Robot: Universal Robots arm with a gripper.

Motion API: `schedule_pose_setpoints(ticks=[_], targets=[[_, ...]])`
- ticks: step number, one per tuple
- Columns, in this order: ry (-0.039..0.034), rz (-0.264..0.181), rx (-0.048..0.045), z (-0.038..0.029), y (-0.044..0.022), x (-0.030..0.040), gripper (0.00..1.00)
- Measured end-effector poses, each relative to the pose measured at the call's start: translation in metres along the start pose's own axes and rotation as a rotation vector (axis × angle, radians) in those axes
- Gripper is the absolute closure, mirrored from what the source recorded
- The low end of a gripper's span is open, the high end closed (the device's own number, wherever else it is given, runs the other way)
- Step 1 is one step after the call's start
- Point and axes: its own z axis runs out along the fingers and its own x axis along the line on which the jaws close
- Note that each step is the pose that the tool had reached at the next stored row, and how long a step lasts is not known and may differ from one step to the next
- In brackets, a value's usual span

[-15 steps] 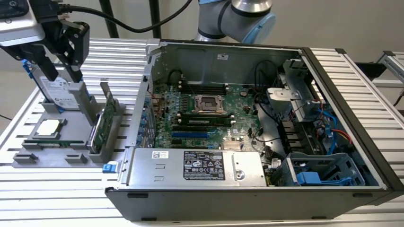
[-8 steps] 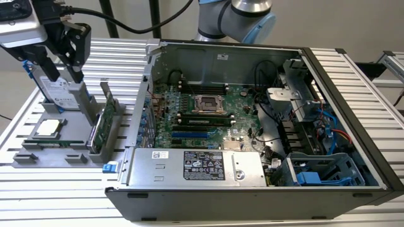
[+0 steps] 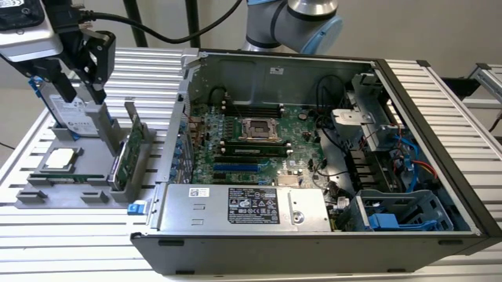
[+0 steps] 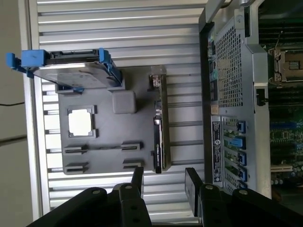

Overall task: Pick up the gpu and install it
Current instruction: 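Pick up the gpu and move the gpu toward the slot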

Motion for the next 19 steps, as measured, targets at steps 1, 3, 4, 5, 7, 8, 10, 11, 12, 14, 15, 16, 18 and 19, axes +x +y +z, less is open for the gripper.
schedule_pose_setpoints(ticks=[1,3,4,5,7,8,10,11,12,14,15,16,18,19], targets=[[-0.0001,0.0,0.0,0.0003,0.0,-0.0002,0.0],[-0.0001,0.0,-0.0001,0.0009,0.0,-0.0007,0.0],[-0.0001,0.0,-0.0001,0.0012,0.0,-0.001,0.0],[-0.0001,0.0,-0.0001,0.0015,0.0,-0.0011,0.0],[-0.0001,0.0,0.0,0.0023,0.0,-0.0014,0.0],[0.0,0.0,0.0,0.0027,0.0001,-0.0015,0.0],[0.0001,0.0,0.0001,0.0036,0.0,-0.0016,0.0],[0.0,0.0,0.0001,0.0041,0.0,-0.0016,0.0],[-0.0001,0.0,0.0,0.0047,0.0,-0.0016,0.0],[0.0,0.0,0.0,0.0057,0.0,-0.0016,0.0],[-0.0001,0.0,0.0,0.0063,0.0,-0.0016,0.0],[0.0,0.0,0.0,0.0068,-0.0001,-0.0016,0.0],[0.0,0.0,0.0,0.008,-0.0001,-0.0016,0.0],[0.0,0.0,0.0,0.0086,-0.0002,-0.0016,0.0]])
